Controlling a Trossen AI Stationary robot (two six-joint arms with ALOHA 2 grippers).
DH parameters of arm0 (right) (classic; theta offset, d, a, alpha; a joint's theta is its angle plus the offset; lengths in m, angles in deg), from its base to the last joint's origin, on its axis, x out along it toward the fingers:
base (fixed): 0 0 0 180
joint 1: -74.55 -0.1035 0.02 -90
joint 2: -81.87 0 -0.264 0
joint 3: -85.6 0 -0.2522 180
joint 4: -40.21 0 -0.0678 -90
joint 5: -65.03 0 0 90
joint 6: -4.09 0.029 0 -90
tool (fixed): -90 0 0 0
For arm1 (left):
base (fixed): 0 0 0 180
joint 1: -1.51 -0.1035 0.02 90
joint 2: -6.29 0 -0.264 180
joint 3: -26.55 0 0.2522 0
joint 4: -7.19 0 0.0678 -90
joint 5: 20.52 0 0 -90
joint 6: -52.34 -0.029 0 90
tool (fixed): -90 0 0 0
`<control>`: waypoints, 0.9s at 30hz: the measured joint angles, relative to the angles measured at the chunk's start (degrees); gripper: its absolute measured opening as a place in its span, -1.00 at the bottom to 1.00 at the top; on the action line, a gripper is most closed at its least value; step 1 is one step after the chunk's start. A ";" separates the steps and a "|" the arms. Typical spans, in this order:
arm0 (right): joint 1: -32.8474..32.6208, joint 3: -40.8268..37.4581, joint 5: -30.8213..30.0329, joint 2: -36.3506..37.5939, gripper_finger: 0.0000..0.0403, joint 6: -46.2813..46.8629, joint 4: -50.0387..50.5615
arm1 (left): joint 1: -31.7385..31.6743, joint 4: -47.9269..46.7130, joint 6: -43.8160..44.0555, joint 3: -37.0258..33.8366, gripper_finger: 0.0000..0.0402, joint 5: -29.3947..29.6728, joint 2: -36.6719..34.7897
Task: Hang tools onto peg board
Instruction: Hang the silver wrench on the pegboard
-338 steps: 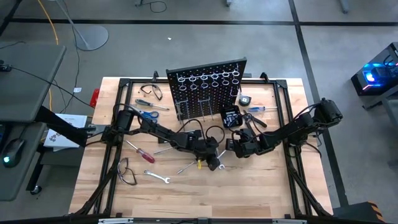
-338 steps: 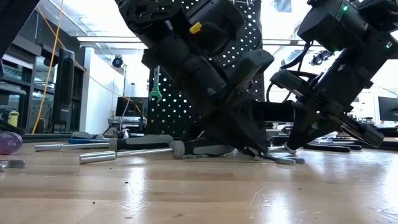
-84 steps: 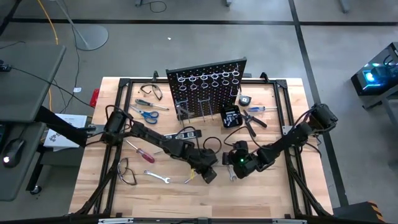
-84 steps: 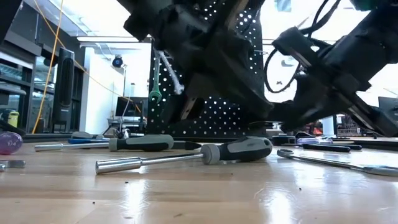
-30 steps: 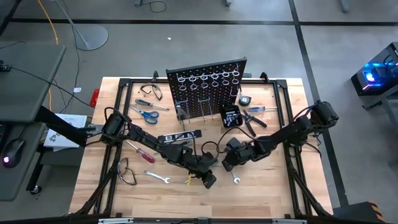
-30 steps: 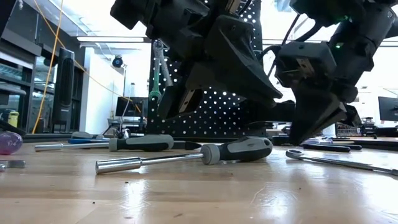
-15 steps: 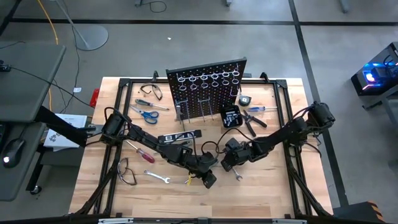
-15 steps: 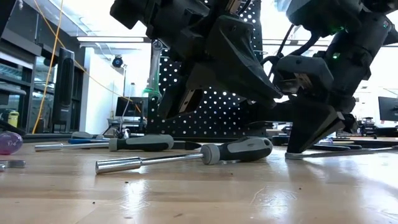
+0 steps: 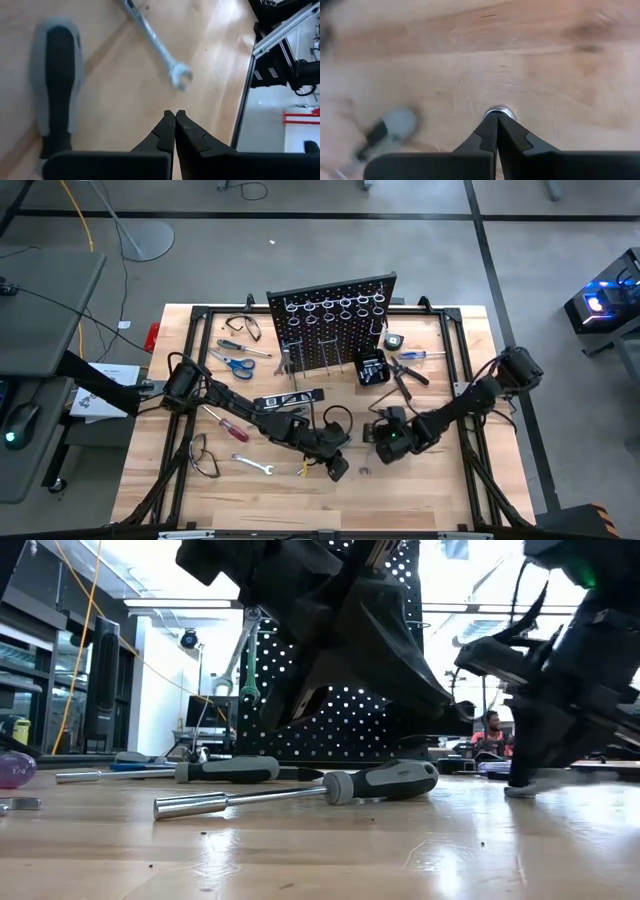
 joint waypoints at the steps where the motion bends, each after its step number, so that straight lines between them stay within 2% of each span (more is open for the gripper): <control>1: -0.50 -0.07 -1.37 -0.13 -1.00 3.91 -0.07 | 0.11 0.01 -0.57 0.00 -1.00 0.70 0.00; 8: 2.07 -0.09 -2.77 -1.60 -1.00 5.29 -5.81 | 0.73 0.62 -4.84 0.02 -1.00 3.00 0.00; 12: 3.30 -0.13 -3.39 -1.79 -1.00 4.18 -6.95 | 0.41 0.65 -3.25 0.08 -0.92 2.17 0.30; 16: 3.54 -0.13 -3.59 -1.79 -1.00 3.88 -6.89 | -0.79 1.67 0.46 0.11 -0.70 2.59 1.60; 23: 3.57 -0.22 -3.74 -1.88 -1.00 3.82 -9.54 | -2.10 3.50 1.14 0.50 -0.22 4.30 3.89; 27: 3.63 -0.22 -3.49 -1.88 -1.00 3.84 -9.64 | -1.81 3.12 2.73 2.37 -0.05 4.03 6.20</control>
